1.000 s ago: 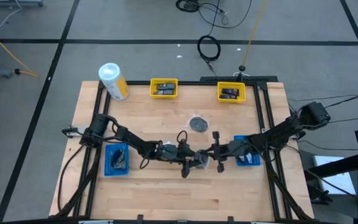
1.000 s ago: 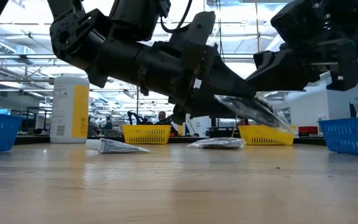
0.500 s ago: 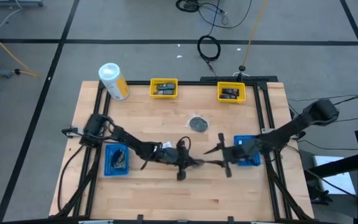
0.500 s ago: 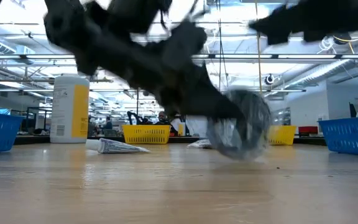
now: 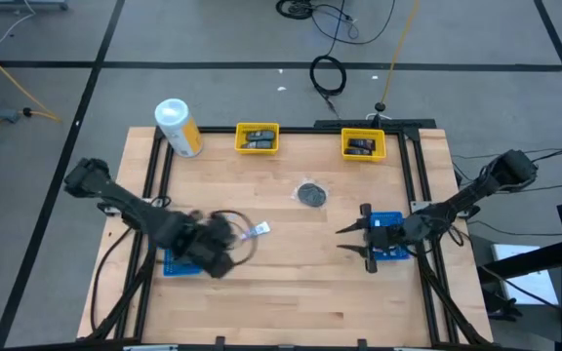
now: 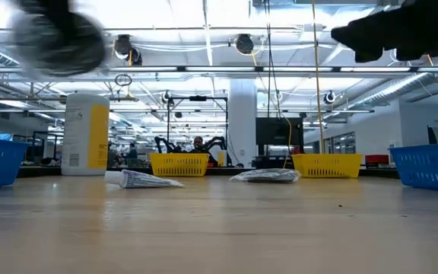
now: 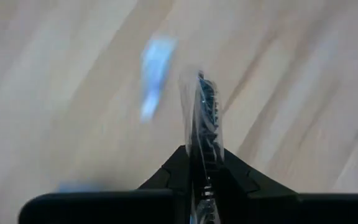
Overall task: Pick & Place Travel size toiletries
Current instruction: Put the black hairbrush into the left blue bin
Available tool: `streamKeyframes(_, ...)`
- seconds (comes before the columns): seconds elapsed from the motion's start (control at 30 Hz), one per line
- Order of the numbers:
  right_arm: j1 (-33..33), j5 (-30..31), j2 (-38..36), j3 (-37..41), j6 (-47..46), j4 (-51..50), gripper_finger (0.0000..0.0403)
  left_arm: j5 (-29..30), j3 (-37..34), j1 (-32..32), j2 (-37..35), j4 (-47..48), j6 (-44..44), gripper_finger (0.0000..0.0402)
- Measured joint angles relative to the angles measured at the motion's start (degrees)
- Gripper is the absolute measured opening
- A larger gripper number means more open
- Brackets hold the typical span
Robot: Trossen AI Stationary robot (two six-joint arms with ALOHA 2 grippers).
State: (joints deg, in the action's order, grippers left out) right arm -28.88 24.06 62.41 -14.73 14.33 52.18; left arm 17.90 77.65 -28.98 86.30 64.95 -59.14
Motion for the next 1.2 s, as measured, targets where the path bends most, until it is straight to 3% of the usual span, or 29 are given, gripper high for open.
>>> streamKeyframes(0.2, 0.39, -0.12, -0.04, 3.6, -0.11, 10.21, 0.0154, -8.84, -2.01, -6.64, -1.72, 22.31, -31.41, 0.0019)
streamKeyframes(0.33, 0.39, -0.09, -0.04, 3.64, 0.13, 10.4, 0.0154, -11.15, -6.35, -9.19, -1.77, 24.14, -41.51, 0.0015)
streamKeyframes(0.73, 1.18, -0.09, -0.04, 3.66, -0.3, 10.63, 0.015, -22.1, -18.68, -4.96, -1.29, 20.41, -47.94, 0.0126)
streamKeyframes(0.97, 1.18, -0.09, -0.04, 3.66, -0.31, 10.59, 0.0145, -22.14, -19.85, -2.88, -1.29, 20.04, -44.4, 0.0196)
streamKeyframes(1.07, 1.18, -0.09, -0.04, 3.66, -0.32, 10.58, 0.0144, -22.79, -19.1, -2.42, -1.29, 20.43, -41.6, 0.0204)
streamKeyframes(1.2, 1.18, -0.09, -0.04, 3.66, -0.26, 10.56, 0.0143, -17.9, -17.52, -2.51, -1.88, 18.05, -41.6, 0.0184)
